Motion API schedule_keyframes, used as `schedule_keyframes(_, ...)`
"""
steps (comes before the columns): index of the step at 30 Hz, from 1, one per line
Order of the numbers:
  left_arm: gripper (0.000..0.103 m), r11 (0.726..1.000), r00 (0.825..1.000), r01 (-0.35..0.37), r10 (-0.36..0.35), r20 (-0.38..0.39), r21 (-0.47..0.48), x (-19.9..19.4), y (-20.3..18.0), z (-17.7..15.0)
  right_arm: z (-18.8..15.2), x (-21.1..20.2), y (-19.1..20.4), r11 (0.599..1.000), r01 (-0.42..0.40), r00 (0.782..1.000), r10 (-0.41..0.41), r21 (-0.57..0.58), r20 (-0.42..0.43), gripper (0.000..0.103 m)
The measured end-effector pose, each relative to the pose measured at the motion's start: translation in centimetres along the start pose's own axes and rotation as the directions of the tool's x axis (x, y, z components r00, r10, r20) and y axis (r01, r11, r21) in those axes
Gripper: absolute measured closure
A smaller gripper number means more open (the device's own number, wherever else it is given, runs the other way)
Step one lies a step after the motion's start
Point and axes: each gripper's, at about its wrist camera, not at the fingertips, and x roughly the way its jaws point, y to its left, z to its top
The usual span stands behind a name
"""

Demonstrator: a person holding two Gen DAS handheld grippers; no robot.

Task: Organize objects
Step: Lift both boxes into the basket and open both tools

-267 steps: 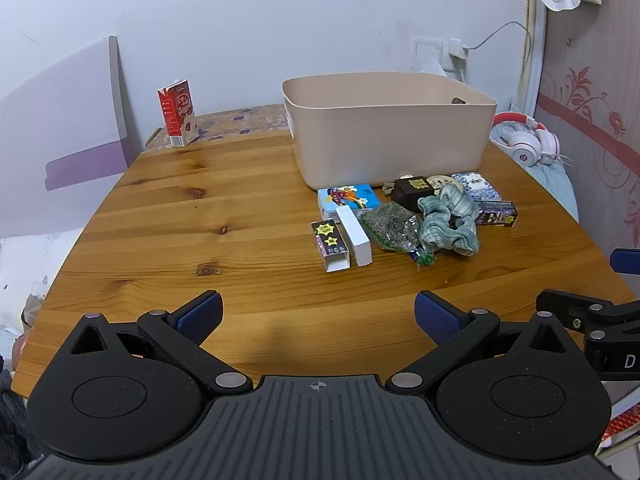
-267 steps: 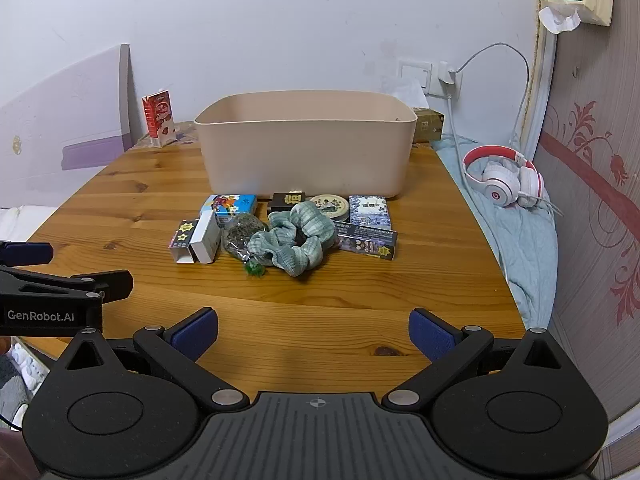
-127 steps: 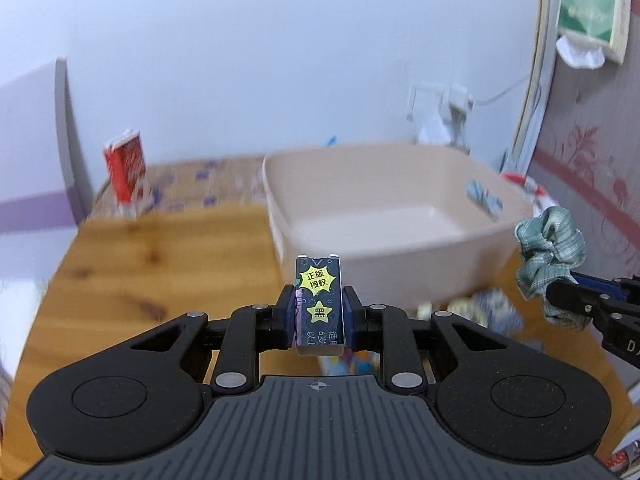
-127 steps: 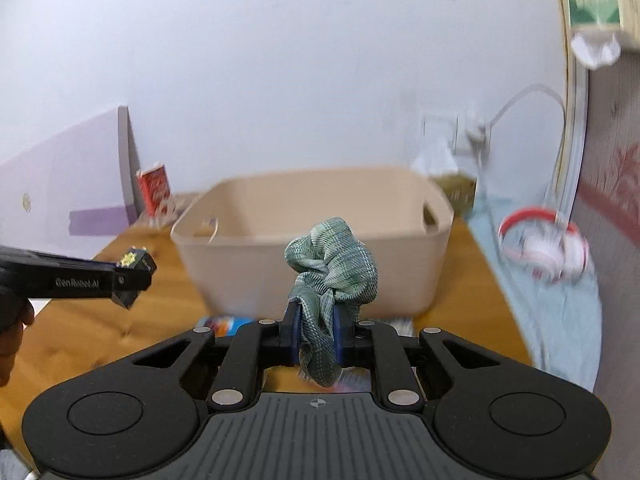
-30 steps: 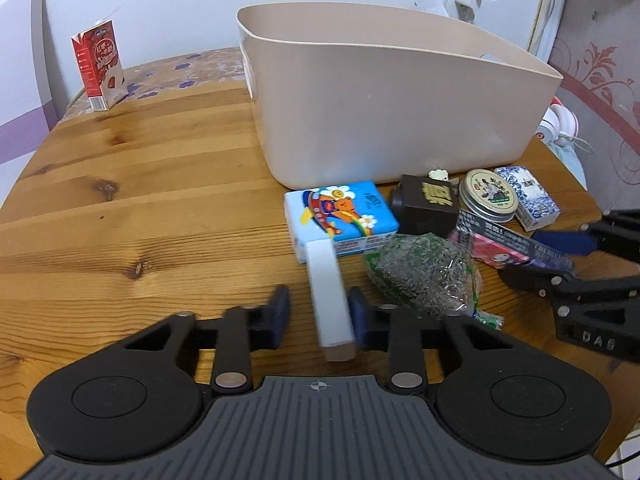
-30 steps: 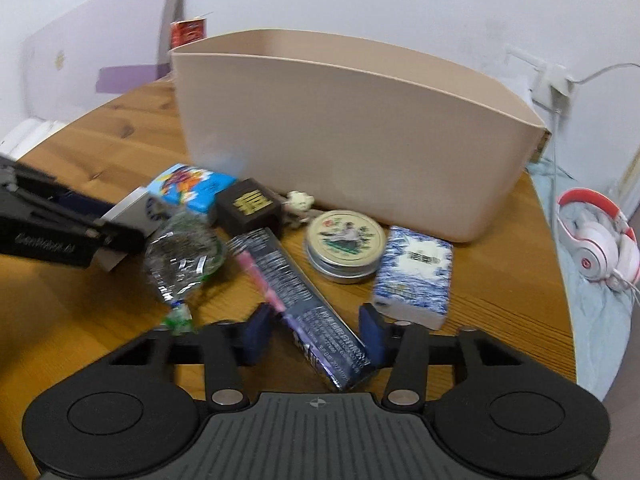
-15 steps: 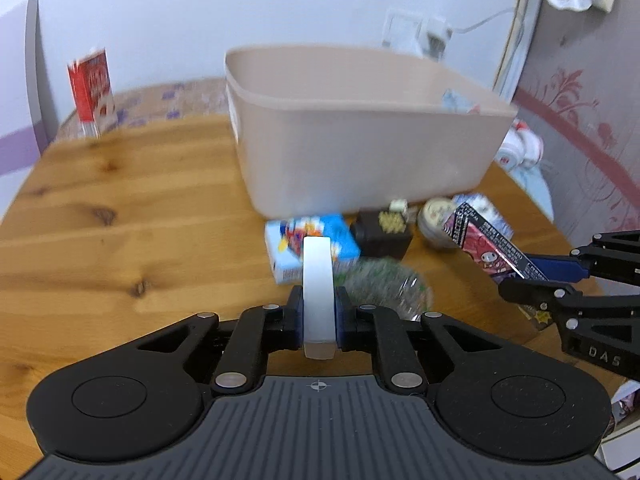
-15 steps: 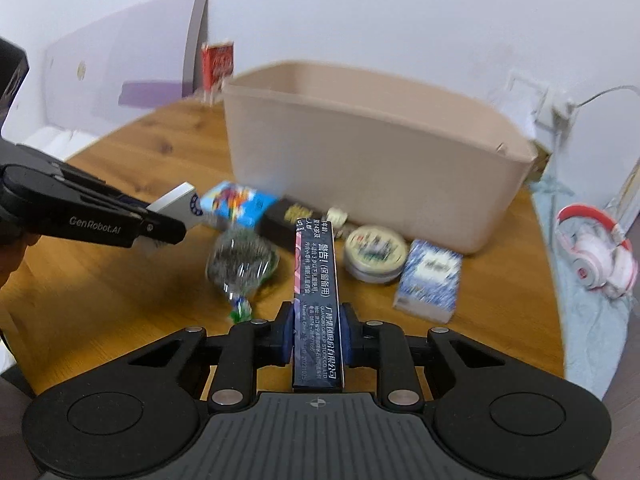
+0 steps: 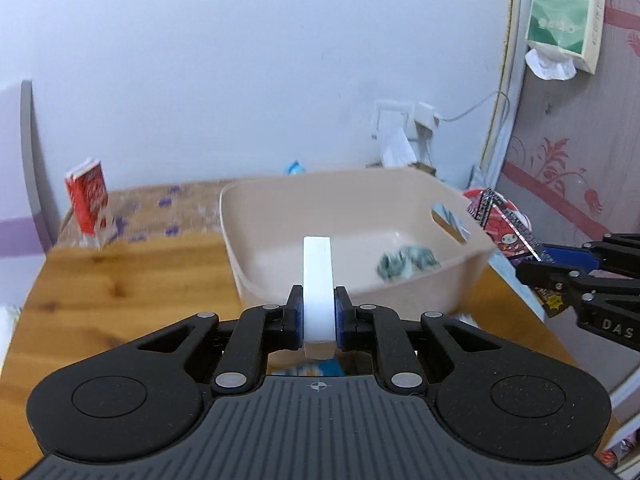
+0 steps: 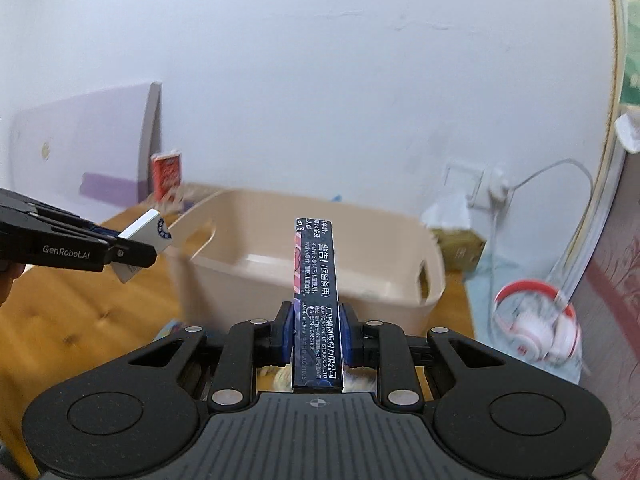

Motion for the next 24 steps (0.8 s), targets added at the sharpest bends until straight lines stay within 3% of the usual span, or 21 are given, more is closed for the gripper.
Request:
schedule_keyframes(8,0.088,1.0,1.0,0.009,-0.008,-0.029,0.029,4.9,-1.1,3.6,3.5,3.3,-1.9,0.999,0.032,0.999,-0.032,0.006,0.024,0.08)
schedule_keyframes(15,0.089,1.0,0.995,-0.005,0.007,-0.104,0.02,9.1,-1.4,3.8,4.6,6.8,-2.6,0.998,0.054,0.998,-0.054,-0.011,-0.015,0.08)
schedule_keyframes(20,0.088,1.0,0.977,-0.006,0.009,-0.215,0.014,12.6,-1.4,3.2,4.5,9.4,-2.6,0.998,0.055,0.997,-0.055,-0.014,-0.058,0.08)
schedule_keyframes(24,0.088,1.0,0.965,-0.021,0.024,-0.261,0.016,14.3,-1.3,2.6,4.0,11.7,-2.3,0.999,0.045,0.993,-0.048,-0.028,-0.108,0.08)
